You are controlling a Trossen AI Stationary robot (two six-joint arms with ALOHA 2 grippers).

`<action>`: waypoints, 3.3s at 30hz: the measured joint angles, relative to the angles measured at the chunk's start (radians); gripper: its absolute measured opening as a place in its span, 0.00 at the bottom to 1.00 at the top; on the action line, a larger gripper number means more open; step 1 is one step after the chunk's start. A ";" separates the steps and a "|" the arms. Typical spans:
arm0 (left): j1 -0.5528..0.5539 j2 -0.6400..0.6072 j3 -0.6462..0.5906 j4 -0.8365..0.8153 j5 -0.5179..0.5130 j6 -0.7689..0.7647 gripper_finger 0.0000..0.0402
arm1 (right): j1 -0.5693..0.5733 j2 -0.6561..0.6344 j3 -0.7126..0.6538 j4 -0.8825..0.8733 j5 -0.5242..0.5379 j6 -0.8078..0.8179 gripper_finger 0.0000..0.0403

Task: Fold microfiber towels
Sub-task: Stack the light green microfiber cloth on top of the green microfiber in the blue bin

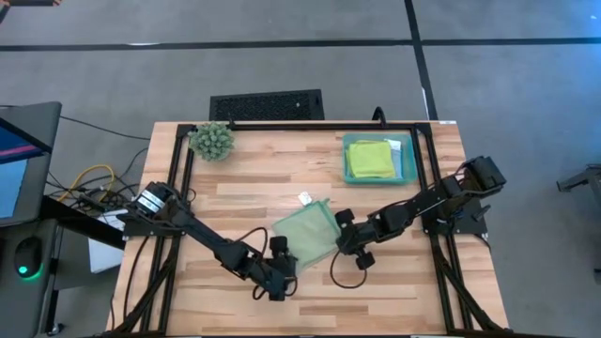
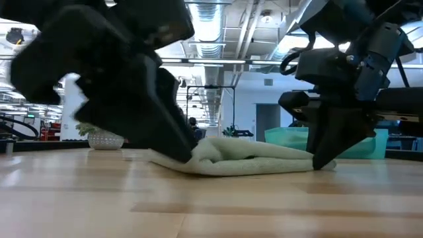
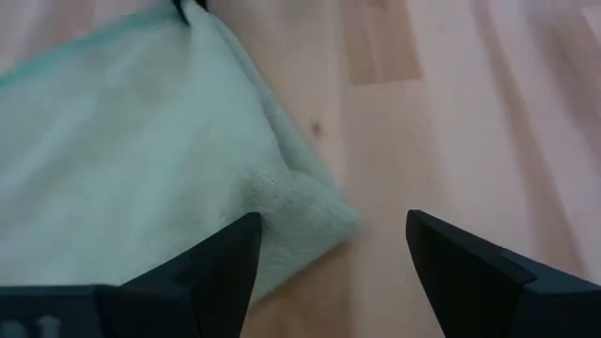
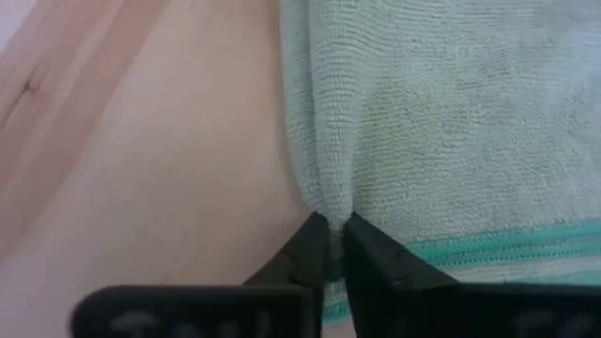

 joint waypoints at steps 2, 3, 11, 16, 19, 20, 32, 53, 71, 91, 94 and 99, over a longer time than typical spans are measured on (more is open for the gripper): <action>0.004 -0.001 0.000 -0.002 -0.019 0.023 0.65 | 0.001 0.008 0.000 -0.003 -0.002 0.028 0.07; 0.006 -0.001 0.000 -0.007 -0.021 0.031 0.65 | 0.001 0.009 0.000 -0.003 -0.002 0.040 0.05; 0.024 0.077 0.011 0.018 -0.026 -0.007 0.60 | 0.000 0.009 -0.001 0.004 -0.026 0.147 0.06; 0.017 0.106 0.032 0.014 -0.050 -0.045 0.42 | 0.000 0.009 0.000 -0.003 -0.032 0.207 0.02; 0.007 0.106 0.040 -0.002 -0.117 -0.057 0.23 | 0.000 0.009 0.001 -0.007 -0.033 0.244 0.03; 0.005 0.106 0.048 -0.024 -0.139 -0.057 0.16 | 0.000 0.009 0.001 -0.008 -0.034 0.257 0.03; 0.012 0.027 0.302 -0.445 -0.148 -0.029 0.01 | 0.000 -0.238 -0.005 -0.180 -0.115 0.419 0.01; 0.483 -0.093 0.690 -0.422 0.097 0.428 0.00 | -0.038 -0.701 0.509 -1.175 0.444 0.540 0.01; 0.859 0.328 0.958 0.002 0.264 0.879 0.00 | -0.938 -0.789 0.165 -0.482 0.534 -0.614 0.01; 0.807 0.442 1.074 -0.356 0.349 0.727 0.00 | -0.985 -0.736 0.135 -0.798 0.332 -0.368 0.01; 0.774 0.442 1.061 -0.360 0.337 0.732 0.00 | -0.941 -0.742 0.135 -0.895 0.309 -0.307 0.01; 0.748 0.458 1.059 -0.395 0.327 0.719 0.00 | -0.892 -0.734 0.129 -0.962 0.261 -0.241 0.01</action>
